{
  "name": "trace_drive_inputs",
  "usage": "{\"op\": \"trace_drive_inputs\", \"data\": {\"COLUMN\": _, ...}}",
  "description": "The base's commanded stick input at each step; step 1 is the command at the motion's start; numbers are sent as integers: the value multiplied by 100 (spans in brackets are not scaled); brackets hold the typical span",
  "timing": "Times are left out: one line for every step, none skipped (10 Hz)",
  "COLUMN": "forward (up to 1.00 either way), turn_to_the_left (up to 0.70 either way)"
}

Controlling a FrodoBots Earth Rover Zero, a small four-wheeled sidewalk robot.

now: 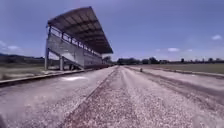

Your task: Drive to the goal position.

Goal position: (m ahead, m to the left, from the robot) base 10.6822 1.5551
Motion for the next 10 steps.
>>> {"op": "trace_drive_inputs", "data": {"forward": 100, "turn_to_the_left": 0}}
{"op": "trace_drive_inputs", "data": {"forward": 100, "turn_to_the_left": 0}}
{"op": "trace_drive_inputs", "data": {"forward": 100, "turn_to_the_left": 0}}
{"op": "trace_drive_inputs", "data": {"forward": 100, "turn_to_the_left": 0}}
{"op": "trace_drive_inputs", "data": {"forward": 100, "turn_to_the_left": -7}}
{"op": "trace_drive_inputs", "data": {"forward": 100, "turn_to_the_left": -27}}
{"op": "trace_drive_inputs", "data": {"forward": 100, "turn_to_the_left": -21}}
{"op": "trace_drive_inputs", "data": {"forward": 100, "turn_to_the_left": 0}}
{"op": "trace_drive_inputs", "data": {"forward": 100, "turn_to_the_left": 0}}
{"op": "trace_drive_inputs", "data": {"forward": 100, "turn_to_the_left": 0}}
